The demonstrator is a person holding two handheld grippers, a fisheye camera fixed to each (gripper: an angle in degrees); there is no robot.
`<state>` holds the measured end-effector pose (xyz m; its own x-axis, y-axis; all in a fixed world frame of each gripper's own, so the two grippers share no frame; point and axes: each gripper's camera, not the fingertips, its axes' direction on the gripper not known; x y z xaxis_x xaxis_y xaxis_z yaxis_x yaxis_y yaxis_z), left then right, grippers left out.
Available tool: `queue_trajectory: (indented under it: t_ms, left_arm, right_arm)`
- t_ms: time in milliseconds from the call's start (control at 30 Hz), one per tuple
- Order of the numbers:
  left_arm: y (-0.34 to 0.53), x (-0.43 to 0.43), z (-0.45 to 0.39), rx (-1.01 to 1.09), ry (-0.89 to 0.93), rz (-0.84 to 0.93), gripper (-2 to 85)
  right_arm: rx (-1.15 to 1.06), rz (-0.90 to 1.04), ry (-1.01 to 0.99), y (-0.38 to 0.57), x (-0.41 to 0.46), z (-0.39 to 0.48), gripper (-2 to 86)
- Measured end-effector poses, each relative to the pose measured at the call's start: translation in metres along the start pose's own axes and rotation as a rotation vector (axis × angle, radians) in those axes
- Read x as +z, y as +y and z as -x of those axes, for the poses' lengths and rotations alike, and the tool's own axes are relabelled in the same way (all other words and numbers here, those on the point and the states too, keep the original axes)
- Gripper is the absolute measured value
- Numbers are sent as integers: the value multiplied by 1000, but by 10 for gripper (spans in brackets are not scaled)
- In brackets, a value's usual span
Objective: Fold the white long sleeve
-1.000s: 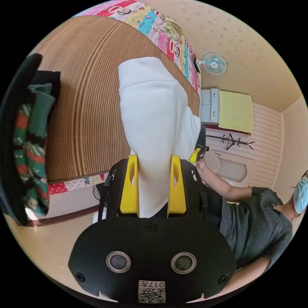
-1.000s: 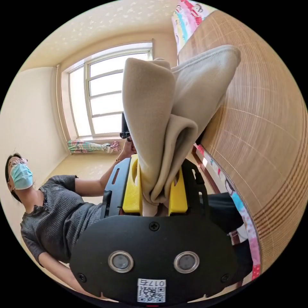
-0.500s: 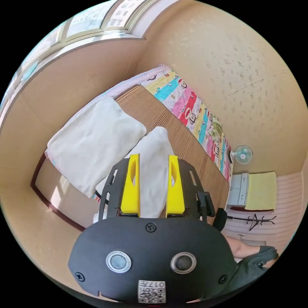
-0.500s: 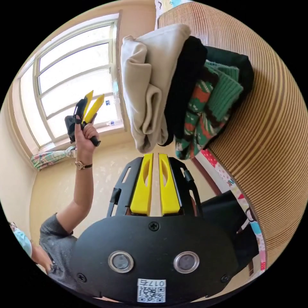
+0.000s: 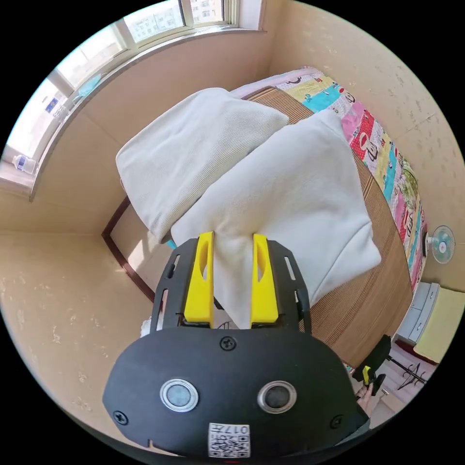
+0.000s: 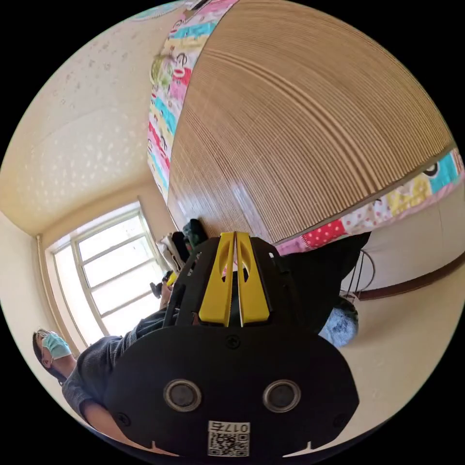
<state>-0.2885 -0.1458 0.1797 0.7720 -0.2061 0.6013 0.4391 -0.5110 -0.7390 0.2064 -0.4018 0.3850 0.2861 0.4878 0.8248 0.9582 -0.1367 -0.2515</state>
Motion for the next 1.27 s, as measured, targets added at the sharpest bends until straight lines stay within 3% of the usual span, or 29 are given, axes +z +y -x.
queue_trajectory:
  t_ms: [267,367,467,567,700,1000,1267]
  left_arm:
    - [45,21,30,-292,191,-23,114]
    - [78,15,30,-393,303,-134,107]
    - [114,2,-2,-353,310,-251,105]
    - [137,15,-58,-222,328,-207,102]
    - [173,57,-142,-95,351,-57,93]
    - [262,97,-278,91,384,47,86]
    - [304,117,-280,-62,468,66,87]
  right_arm:
    - [236,-442,-412,87,-103,-122,8]
    - [357,-537,-446,107,-127,-160,14]
    - [410,-621,-515,114,-161,-193,28]
    - [464,-693,-532,110,-202,-219,48]
    - [481,-724,-574,89,-250,-249,91]
    - [526,-700,-448,34,-345,-290,131]
    - [456,-719,-415,-20,-378,-296,208]
